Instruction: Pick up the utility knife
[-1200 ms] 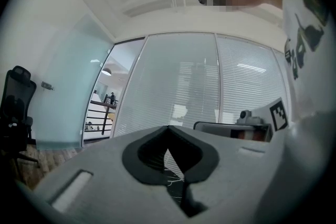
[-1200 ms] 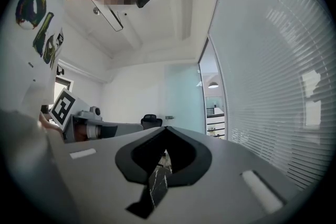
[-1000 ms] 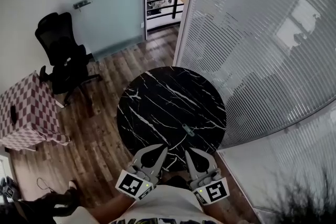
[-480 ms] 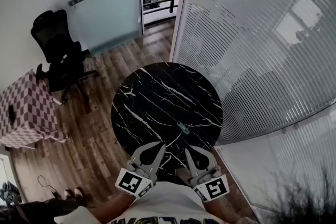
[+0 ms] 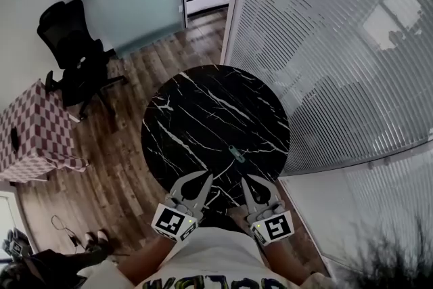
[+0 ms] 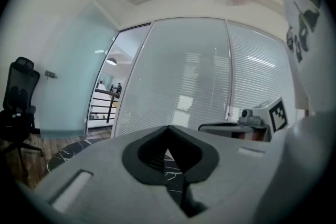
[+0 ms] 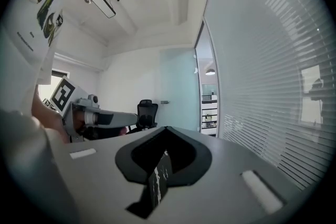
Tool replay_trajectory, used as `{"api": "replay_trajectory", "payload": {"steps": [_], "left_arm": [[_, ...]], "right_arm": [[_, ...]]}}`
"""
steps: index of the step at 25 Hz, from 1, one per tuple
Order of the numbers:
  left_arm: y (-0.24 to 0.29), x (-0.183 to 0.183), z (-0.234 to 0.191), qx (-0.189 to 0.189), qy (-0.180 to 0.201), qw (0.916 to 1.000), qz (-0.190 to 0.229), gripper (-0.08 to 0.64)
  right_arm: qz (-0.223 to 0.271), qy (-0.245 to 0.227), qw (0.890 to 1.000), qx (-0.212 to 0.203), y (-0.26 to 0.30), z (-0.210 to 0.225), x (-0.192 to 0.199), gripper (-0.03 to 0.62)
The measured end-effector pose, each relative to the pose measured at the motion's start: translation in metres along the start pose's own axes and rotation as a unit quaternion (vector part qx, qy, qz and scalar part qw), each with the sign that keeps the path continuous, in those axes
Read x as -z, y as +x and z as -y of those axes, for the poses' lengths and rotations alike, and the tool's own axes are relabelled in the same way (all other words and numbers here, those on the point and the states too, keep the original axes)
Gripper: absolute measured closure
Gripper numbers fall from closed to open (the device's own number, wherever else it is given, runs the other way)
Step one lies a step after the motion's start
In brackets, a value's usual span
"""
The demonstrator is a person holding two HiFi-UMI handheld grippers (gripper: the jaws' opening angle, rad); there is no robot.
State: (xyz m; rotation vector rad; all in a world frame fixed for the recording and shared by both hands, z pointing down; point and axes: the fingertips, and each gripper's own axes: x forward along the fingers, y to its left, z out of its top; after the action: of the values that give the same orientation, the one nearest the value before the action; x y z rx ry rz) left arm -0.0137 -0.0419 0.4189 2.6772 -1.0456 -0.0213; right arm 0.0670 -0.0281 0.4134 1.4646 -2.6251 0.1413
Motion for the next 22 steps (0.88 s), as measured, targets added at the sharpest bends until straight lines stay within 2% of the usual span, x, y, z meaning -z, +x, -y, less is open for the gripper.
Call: {"api": "replay_trajectory", "payload": {"steps": [4,11,22], "left_arm": [[0.010,0.024,-0.007,0.004,-0.009,0.9997,-0.021,0.555],[0.036,0.074,-0.019,0.018,-0.018,0.9973,-0.069,0.555],[0.075,0.136,-0.049,0.017,-0.046,0.9931,-0.106,0.555]], "right_arm": [[-0.016,0.005,1.000,0.003,0.007,0.014,0.023,0.589],[-0.066,0.028,0.997,0.002,0.025,0.034,0.093,0.571],[-0.144,0.038,0.989,0.010,0.047,0.068,0.183,0.543]]}}
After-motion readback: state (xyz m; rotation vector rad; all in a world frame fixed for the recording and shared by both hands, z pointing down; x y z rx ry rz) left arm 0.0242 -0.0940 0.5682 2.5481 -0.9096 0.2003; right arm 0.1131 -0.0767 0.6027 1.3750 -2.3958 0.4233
